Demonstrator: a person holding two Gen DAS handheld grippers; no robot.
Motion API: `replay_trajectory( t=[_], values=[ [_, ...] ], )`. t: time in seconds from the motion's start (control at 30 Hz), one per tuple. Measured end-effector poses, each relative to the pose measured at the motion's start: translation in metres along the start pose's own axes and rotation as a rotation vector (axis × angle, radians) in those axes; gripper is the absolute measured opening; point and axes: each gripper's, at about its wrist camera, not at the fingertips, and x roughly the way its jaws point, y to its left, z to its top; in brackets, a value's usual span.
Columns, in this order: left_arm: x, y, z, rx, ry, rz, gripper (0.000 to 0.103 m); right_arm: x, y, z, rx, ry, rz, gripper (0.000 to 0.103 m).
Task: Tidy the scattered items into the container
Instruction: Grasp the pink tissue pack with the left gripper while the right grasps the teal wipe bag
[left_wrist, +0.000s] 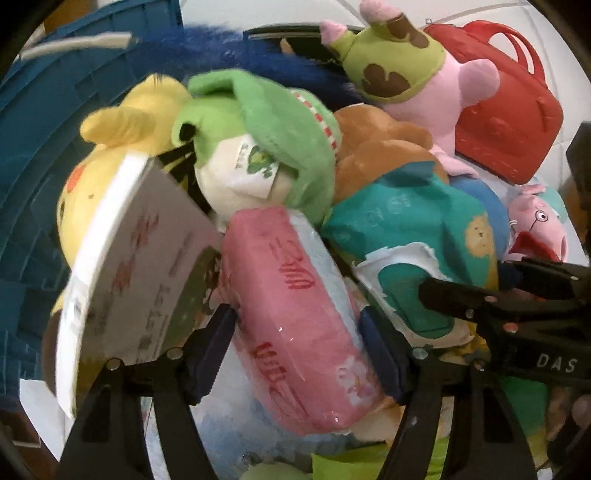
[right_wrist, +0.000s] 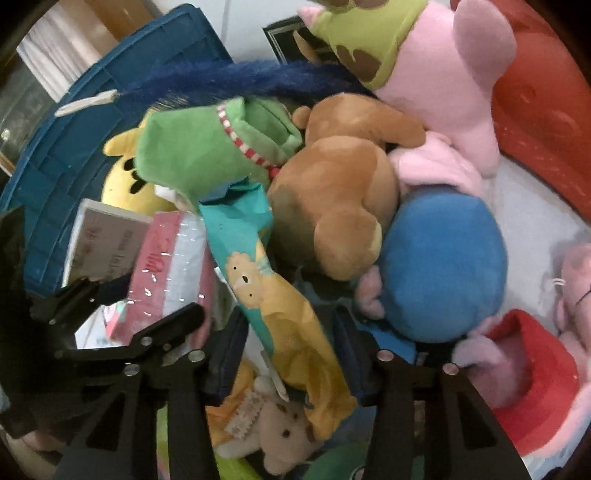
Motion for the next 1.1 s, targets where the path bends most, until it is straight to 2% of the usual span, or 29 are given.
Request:
replay_trajectory(
  t=[0.13, 0.23, 0.3, 0.33, 0.4, 0.57, 0.7, 0.8, 1.1],
  values=[
    [0.004, 0.007, 0.001, -0.018, 0.004, -0.053, 0.077, 0.009, -0.002, 0.000, 0.013, 0.023, -0.003, 0.056],
    [0.016, 0.011, 0.001, -0.031, 0.013, -0.099, 0.083, 0.017, 0.001, 0.001, -0.004, 0.044, -0.038, 0.054],
    [0.015, 0.009, 0.001, -0.026, 0.011, -0.099, 0.080, 0.025, 0.004, 0.000, -0.008, 0.074, -0.032, 0.045],
    [0.012, 0.008, 0.001, -0.024, 0.010, -0.097, 0.074, 0.025, 0.006, 0.000, -0.014, 0.069, -0.033, 0.042],
    [0.002, 0.006, 0.000, -0.008, 0.011, -0.098, 0.067, 0.017, 0.012, -0.004, -0.032, 0.044, -0.042, 0.039],
    [-0.026, 0.001, -0.010, 0.031, -0.021, -0.121, 0.065, -0.030, 0.009, -0.017, 0.004, -0.055, -0.073, 0.031],
    [-0.042, -0.006, -0.013, 0.053, -0.049, -0.156, 0.065, -0.035, 0.005, -0.026, 0.021, -0.073, -0.082, 0.029],
    [-0.056, -0.005, -0.010, 0.064, -0.079, -0.155, 0.065, -0.046, 0.006, -0.031, 0.026, -0.109, -0.081, 0.029],
    [-0.106, -0.001, -0.006, 0.088, -0.184, -0.156, 0.064, -0.096, 0.029, -0.012, 0.011, -0.224, -0.079, 0.029]
  ],
)
